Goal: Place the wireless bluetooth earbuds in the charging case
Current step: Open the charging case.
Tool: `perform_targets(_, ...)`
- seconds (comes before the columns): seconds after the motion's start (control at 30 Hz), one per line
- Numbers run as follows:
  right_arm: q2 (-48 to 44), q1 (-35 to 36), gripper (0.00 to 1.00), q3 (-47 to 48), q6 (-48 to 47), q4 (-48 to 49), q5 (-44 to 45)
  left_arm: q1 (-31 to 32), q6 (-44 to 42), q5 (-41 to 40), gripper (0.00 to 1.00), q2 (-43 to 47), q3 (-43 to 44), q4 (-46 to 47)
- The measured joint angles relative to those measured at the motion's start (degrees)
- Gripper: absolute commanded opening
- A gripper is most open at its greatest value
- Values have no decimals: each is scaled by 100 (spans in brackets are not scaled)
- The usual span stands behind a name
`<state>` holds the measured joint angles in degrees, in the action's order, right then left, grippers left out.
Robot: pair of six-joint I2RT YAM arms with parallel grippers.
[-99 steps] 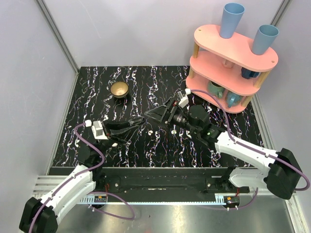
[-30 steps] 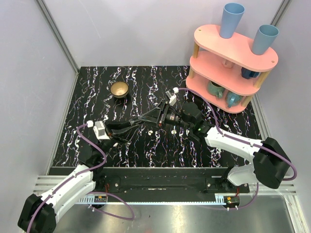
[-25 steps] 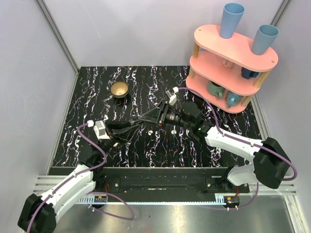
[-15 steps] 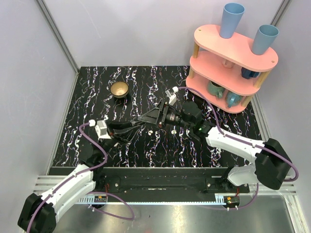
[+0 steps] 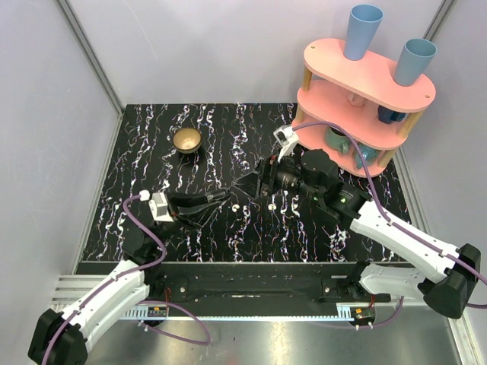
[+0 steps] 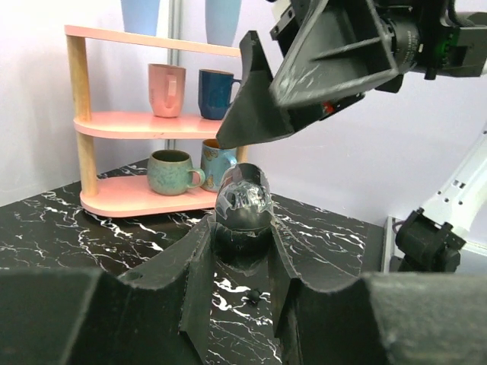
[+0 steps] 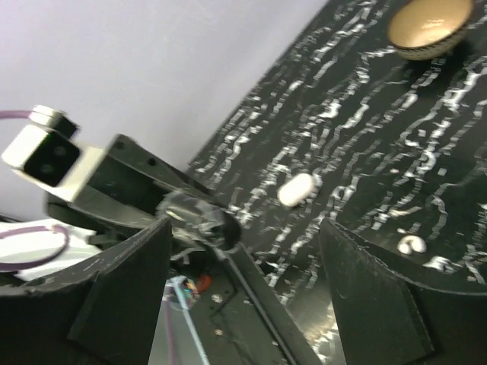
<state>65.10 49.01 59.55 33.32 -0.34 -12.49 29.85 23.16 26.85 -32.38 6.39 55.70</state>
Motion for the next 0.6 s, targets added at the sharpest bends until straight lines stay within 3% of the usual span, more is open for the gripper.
perform_targets(0.23,37,26,84,46,-997,-940,101,0,81,372,0,-160,0,269)
perform_targets(0.6,35,166,85,37,-1266,-925,-328,4,238,579,0,-601,0,811)
